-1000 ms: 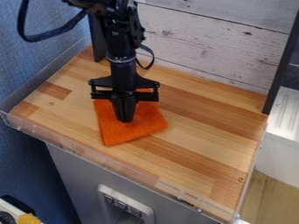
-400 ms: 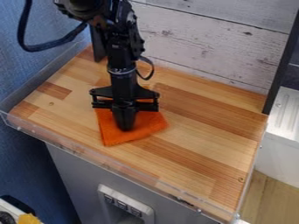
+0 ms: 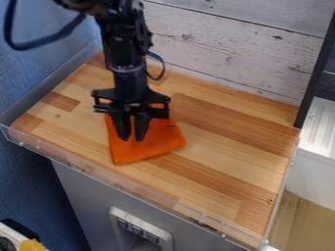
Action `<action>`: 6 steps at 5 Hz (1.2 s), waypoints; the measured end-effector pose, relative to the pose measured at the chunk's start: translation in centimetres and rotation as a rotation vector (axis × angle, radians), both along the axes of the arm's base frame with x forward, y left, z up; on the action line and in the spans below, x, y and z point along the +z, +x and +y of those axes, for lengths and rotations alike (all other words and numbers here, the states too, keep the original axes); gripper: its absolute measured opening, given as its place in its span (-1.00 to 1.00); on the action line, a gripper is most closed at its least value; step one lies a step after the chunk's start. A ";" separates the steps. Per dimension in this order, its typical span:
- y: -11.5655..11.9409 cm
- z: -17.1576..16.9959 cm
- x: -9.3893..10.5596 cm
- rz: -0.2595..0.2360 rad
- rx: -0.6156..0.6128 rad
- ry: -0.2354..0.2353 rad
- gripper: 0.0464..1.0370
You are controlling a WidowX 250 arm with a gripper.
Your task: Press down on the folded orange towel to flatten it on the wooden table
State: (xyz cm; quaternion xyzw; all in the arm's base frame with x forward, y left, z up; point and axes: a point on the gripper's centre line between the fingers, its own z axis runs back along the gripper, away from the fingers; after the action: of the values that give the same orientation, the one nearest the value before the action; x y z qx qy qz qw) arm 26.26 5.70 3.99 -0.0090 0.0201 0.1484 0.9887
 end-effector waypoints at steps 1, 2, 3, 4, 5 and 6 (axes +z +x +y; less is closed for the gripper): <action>-0.1 0.1 1.2 -0.021 -0.020 -0.001 -0.76; -0.1 0.0 1.0 -0.036 -0.026 -0.002 -0.96; -0.1 0.2 0.6 -0.060 -0.016 0.004 -0.97; 0.0 0.6 0.0 -0.083 0.013 0.013 -0.97; 0.1 0.6 -1.0 -0.080 0.042 0.021 -0.97; 0.1 0.6 -1.7 -0.057 0.063 0.022 -0.97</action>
State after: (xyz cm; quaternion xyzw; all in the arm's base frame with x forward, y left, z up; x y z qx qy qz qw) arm 26.33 6.27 2.29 -0.0027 -0.0102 0.1793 0.9837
